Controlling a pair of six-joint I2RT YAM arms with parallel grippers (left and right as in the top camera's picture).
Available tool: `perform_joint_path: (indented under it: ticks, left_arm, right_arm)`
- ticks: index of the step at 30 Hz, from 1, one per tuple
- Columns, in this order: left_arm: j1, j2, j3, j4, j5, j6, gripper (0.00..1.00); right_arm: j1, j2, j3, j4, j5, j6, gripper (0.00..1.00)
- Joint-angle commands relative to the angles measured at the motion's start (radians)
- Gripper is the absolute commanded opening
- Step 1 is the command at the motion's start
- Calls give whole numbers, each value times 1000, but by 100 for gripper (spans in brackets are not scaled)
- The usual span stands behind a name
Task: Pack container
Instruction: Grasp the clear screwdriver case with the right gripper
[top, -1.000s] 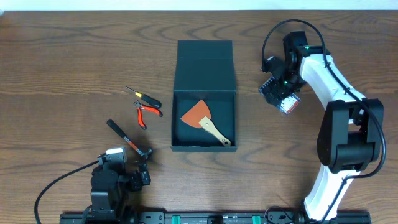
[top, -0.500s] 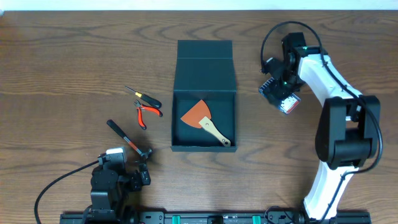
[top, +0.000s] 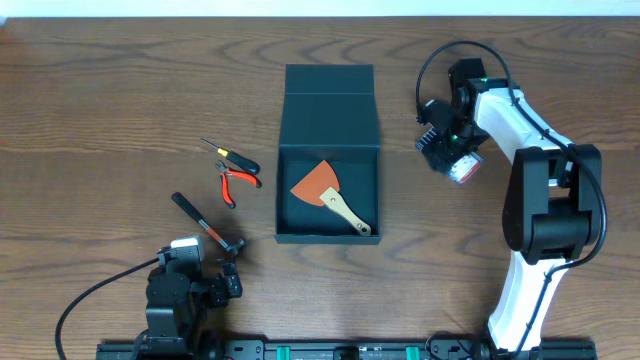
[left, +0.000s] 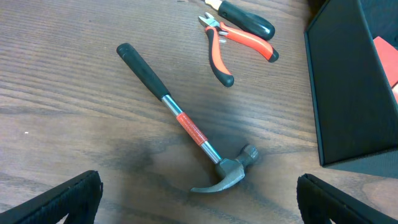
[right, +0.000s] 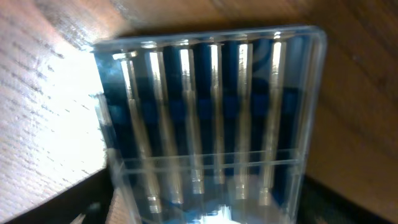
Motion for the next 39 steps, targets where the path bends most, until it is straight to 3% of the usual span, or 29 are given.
perform_joint_path:
  ticks: [1, 14, 39]
  left_arm:
    - [3, -6, -29, -43, -12, 13, 99]
    - [3, -6, -29, -43, -12, 13, 99]
    - [3, -6, -29, -43, -12, 13, 98]
  right_arm:
    - [3, 15, 8, 1, -39, 33, 77]
    - [17, 15, 8, -21, -56, 165, 70]
    - [72, 2, 58, -50, -53, 220, 69]
